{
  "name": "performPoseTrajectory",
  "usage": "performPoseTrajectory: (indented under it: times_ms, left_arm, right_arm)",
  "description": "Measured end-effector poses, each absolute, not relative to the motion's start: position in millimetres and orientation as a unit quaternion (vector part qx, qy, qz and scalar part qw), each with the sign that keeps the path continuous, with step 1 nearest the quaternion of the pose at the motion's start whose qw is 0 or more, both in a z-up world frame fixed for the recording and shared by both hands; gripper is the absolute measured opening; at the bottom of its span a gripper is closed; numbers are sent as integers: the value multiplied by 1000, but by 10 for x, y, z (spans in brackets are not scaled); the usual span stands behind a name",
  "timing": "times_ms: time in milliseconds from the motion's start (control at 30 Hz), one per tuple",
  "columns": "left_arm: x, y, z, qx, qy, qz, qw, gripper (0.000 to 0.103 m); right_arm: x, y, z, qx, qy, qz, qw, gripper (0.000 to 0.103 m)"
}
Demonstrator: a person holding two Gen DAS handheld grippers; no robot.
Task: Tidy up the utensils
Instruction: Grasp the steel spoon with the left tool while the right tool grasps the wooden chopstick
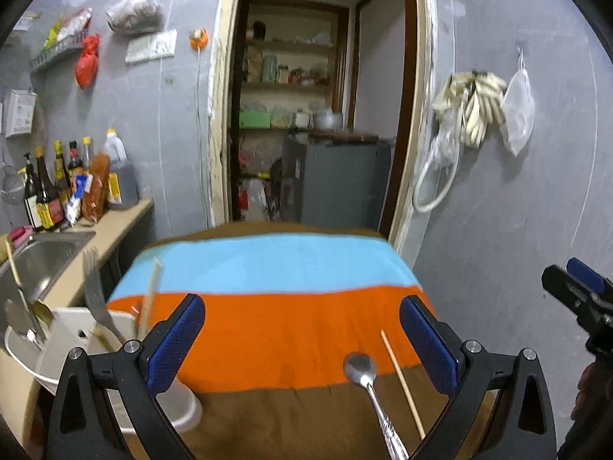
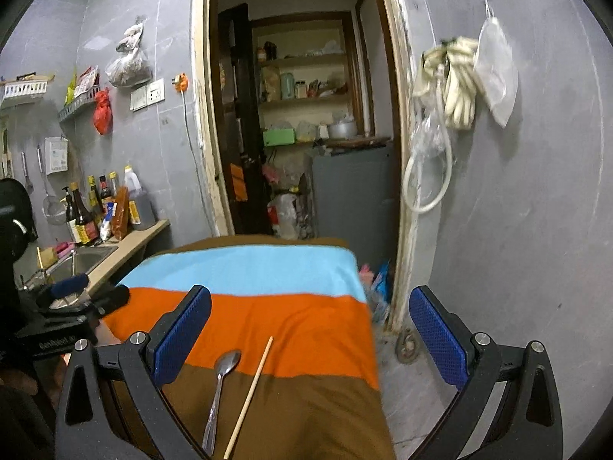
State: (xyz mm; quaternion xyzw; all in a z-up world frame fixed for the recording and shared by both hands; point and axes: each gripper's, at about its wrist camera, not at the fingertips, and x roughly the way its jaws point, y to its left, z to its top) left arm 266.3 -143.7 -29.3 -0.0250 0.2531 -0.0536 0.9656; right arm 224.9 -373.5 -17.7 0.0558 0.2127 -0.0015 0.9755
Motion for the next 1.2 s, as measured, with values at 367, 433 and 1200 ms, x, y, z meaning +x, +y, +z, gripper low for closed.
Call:
performPoseTrajectory:
  times_ms: [367,433,1200]
  left_arm:
    - [2974,-1571,-899,-45,357,-108,927,94]
    - [3042,-1596,-1010,-51,377,-120,917,84]
    - [3364,-1938,-1581,-59,475,-178,860,30]
  right_arm:
    - [2709,-3931,-932,120,309,30,943,91]
    - [2770,-3928,-1055,123,323,35,938,83]
    - [3342,-3619,-1779,147,386,144,899,27]
